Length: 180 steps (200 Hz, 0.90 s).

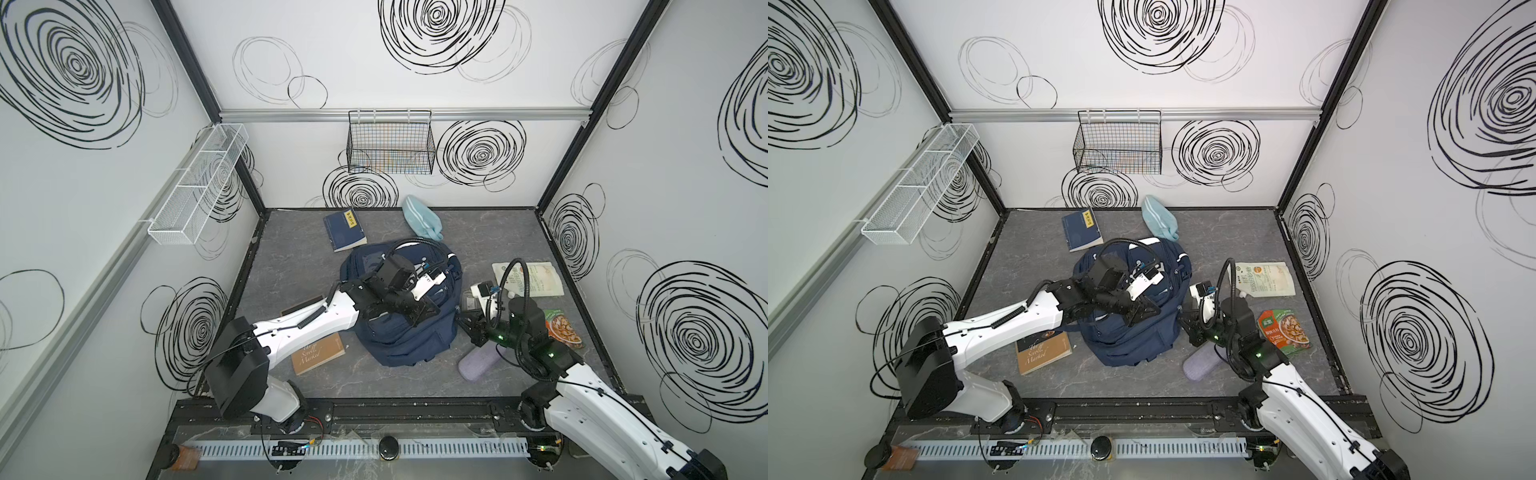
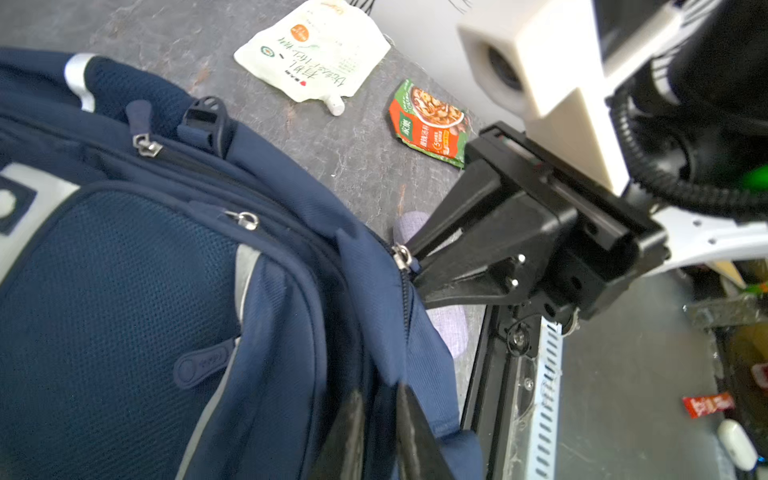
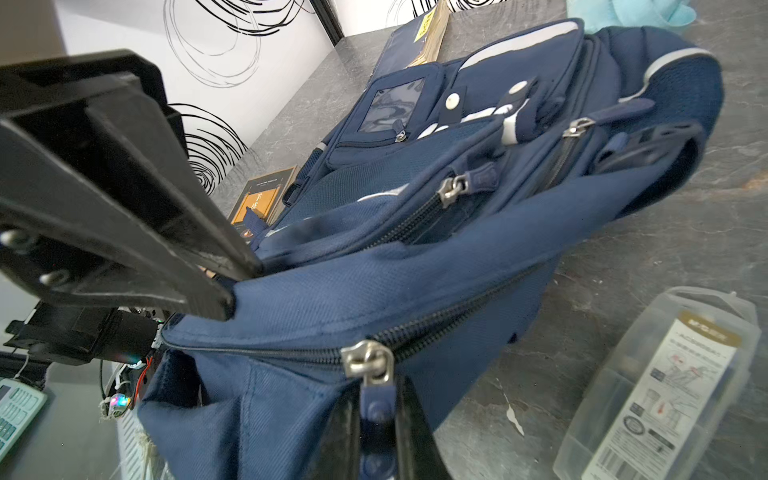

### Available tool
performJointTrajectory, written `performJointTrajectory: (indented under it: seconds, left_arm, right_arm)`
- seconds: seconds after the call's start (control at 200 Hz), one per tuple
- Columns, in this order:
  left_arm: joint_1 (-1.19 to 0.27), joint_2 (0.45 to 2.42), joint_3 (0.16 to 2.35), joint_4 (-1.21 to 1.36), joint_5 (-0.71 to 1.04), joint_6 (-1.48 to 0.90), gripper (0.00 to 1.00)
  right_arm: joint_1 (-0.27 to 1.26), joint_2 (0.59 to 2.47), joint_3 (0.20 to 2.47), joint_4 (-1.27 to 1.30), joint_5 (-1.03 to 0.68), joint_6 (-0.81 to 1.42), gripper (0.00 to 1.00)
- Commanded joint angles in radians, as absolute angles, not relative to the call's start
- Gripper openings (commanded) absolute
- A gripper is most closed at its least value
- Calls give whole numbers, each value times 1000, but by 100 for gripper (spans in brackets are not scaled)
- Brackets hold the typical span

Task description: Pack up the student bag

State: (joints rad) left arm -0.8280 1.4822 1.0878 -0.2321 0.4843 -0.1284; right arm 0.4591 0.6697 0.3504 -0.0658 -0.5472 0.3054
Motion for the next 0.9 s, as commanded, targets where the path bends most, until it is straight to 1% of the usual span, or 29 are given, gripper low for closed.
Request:
performJointTrajectory:
  seconds: [0.0, 0.055, 0.12, 0.16, 0.2, 0.24, 0.305, 0.34, 0.37, 0.44, 0.455, 0.73, 0.895]
  left_arm:
    - [-836, 1497, 1086, -201, 552, -125, 15]
    - [-838, 1508, 1088, -202, 569, -128, 17]
    - [-840, 1518, 1092, -208, 589, -130, 31]
    - [-839, 1523, 1095, -215, 597, -127, 32]
    - [-840, 1527, 1095, -219, 600, -123, 30]
    - [-839, 1531, 1096, -223, 601, -123, 25]
    - [-839, 1539, 1098, -228, 598, -121, 19]
    - [-836, 1544, 1102, -232, 597, -121, 12]
    - [-833, 1547, 1106, -234, 597, -124, 7]
    - [-819, 1548, 1106, -222, 603, -143, 4]
    - [-816, 1547, 1105, -217, 605, -148, 0]
    - [-742, 1510, 1035, -30, 641, -304, 0]
    - [-738, 1520, 1016, 42, 657, -379, 0]
  right_arm:
    - [464, 649, 359, 43, -548, 278, 0]
    - [464, 651, 357, 45, -548, 274, 0]
    - [463, 656, 353, 52, -547, 271, 0]
    - [463, 660, 350, 56, -548, 271, 0]
    - [463, 663, 350, 58, -546, 270, 0]
    - [464, 669, 351, 58, -543, 270, 0]
    - [463, 674, 354, 60, -541, 269, 0]
    - [463, 676, 355, 59, -539, 267, 0]
    - [464, 678, 356, 57, -537, 265, 0]
    - [463, 681, 359, 51, -532, 264, 0]
    - [464, 681, 359, 49, -532, 264, 0]
    - [469, 658, 393, -9, -531, 296, 0]
    - [519, 642, 427, -55, -515, 316, 0]
